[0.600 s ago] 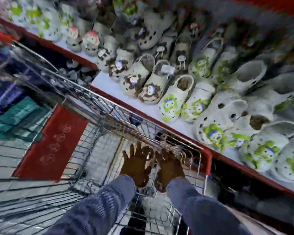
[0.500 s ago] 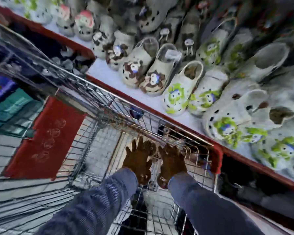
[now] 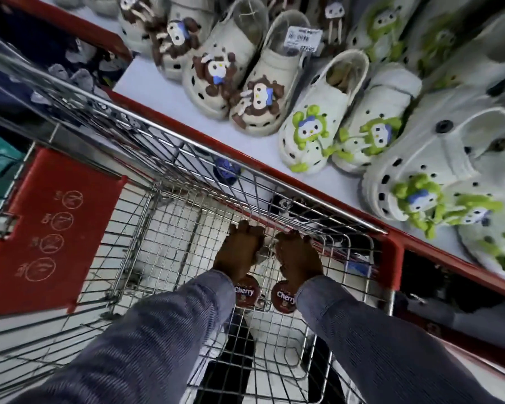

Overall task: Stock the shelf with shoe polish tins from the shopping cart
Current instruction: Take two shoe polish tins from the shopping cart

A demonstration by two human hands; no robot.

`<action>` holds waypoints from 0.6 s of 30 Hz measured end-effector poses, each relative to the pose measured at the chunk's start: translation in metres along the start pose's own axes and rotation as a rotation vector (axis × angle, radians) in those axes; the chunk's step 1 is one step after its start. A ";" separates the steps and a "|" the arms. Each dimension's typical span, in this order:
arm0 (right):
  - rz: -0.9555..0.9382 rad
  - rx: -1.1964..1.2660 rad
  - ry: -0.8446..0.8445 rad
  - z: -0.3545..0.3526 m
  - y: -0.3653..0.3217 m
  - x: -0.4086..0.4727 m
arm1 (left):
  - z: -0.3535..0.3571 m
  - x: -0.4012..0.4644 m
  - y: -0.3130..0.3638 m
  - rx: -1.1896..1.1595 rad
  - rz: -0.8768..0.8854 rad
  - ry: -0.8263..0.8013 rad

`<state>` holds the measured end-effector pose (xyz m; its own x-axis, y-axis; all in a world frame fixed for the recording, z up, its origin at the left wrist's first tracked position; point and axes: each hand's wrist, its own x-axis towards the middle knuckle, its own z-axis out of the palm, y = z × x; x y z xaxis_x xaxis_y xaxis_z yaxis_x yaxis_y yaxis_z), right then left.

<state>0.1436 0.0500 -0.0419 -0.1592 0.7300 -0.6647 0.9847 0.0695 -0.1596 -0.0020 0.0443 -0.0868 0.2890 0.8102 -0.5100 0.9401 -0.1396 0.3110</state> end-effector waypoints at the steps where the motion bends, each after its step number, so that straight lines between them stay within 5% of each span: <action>1: -0.004 0.029 0.016 -0.010 -0.002 -0.008 | -0.011 -0.010 0.001 -0.048 -0.015 0.018; 8: -0.171 0.268 0.179 -0.126 -0.003 -0.105 | -0.120 -0.108 0.027 -0.375 -0.176 0.361; 18: -0.440 0.311 0.575 -0.337 0.011 -0.285 | -0.319 -0.230 0.127 -0.488 0.047 0.819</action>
<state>0.2233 0.0716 0.3922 -0.3850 0.9226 -0.0249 0.7614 0.3023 -0.5735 -0.0068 0.0217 0.3262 -0.0661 0.9825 0.1744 0.6982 -0.0793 0.7115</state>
